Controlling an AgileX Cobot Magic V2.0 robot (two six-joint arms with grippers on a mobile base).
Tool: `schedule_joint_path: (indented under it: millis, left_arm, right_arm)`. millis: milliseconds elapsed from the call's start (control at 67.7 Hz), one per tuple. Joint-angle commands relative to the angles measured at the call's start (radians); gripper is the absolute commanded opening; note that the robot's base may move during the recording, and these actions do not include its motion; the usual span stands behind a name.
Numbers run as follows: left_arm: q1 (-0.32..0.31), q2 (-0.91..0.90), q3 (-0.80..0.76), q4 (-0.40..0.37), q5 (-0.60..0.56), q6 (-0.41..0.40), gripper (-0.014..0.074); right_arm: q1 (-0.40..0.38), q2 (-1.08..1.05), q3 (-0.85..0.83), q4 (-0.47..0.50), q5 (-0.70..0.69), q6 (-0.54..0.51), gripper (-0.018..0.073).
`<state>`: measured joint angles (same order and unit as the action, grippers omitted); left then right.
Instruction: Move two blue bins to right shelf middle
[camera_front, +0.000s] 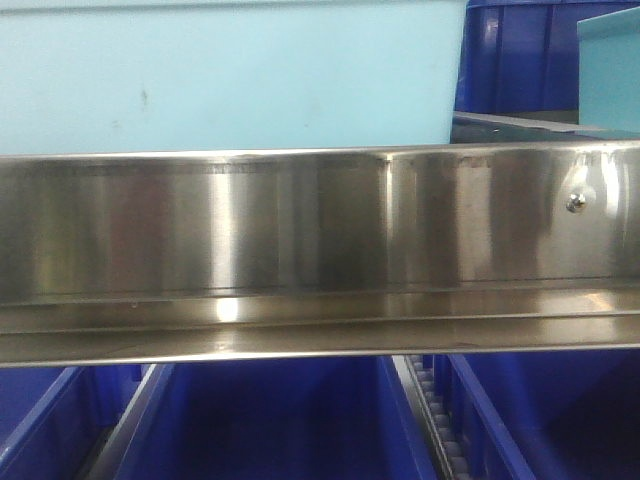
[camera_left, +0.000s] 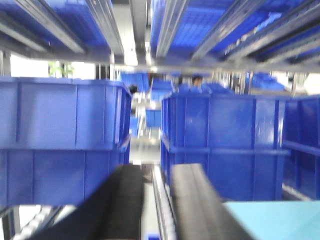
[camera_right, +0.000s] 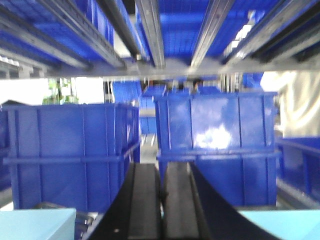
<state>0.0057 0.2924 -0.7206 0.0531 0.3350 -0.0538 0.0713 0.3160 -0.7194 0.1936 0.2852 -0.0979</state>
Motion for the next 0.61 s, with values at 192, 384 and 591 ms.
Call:
schedule_joint_path:
  millis: [192,384,591]
  left_arm:
    - [-0.021,0.214,-0.118,0.005,0.074,-0.001,0.0587]
    - [-0.190,0.315,-0.169,0.000,0.102,-0.001,0.0601]
    - [-0.250,0.560,-0.371,-0.053,0.320,-0.001,0.0601]
  right_arm:
    - [0.001,0.255,-0.125,0.003,0.002,-0.009,0.0575]
    - [0.083,0.414,-0.296,0.007,0.100,-0.011,0.0570]
    - [0.325,0.661,-0.554,0.007,0.339,-0.018,0.0570]
